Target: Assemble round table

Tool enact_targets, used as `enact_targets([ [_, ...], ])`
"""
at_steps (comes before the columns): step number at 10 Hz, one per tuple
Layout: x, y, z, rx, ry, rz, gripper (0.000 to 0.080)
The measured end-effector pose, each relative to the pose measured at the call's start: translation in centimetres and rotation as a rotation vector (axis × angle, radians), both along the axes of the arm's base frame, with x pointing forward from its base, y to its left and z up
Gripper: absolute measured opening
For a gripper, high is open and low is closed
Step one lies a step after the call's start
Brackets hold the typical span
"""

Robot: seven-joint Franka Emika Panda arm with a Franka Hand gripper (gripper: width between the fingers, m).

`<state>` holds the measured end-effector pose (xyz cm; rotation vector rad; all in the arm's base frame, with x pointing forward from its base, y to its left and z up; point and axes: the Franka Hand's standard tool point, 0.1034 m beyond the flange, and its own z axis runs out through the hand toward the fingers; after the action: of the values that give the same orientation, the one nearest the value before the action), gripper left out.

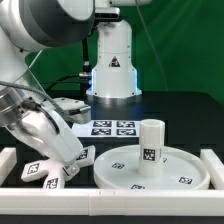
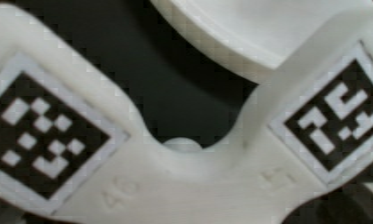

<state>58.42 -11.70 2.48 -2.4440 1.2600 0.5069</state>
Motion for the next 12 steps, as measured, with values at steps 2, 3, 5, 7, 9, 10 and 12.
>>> enact_targets([
  [2, 0.0, 0.0, 0.0, 0.0, 0.0, 0.0, 0.0446],
  [3, 0.0, 0.0, 0.0, 0.0, 0.0, 0.0, 0.0446],
  [5, 0.0, 0.0, 0.0, 0.0, 0.0, 0.0, 0.0447],
  [7, 0.5, 0.2, 1.9, -0.012, -0.019, 0.025, 0.0447],
  [9, 0.5, 1.4, 5.8, -0.011, -0.049, 0.04, 0.0447],
  [10, 0.7, 2.5, 7.6, -0.043, -0.078, 0.041, 0.0448],
  [12, 0.4, 5.2, 8.9, -0.151, -0.186, -0.001, 0.0448],
])
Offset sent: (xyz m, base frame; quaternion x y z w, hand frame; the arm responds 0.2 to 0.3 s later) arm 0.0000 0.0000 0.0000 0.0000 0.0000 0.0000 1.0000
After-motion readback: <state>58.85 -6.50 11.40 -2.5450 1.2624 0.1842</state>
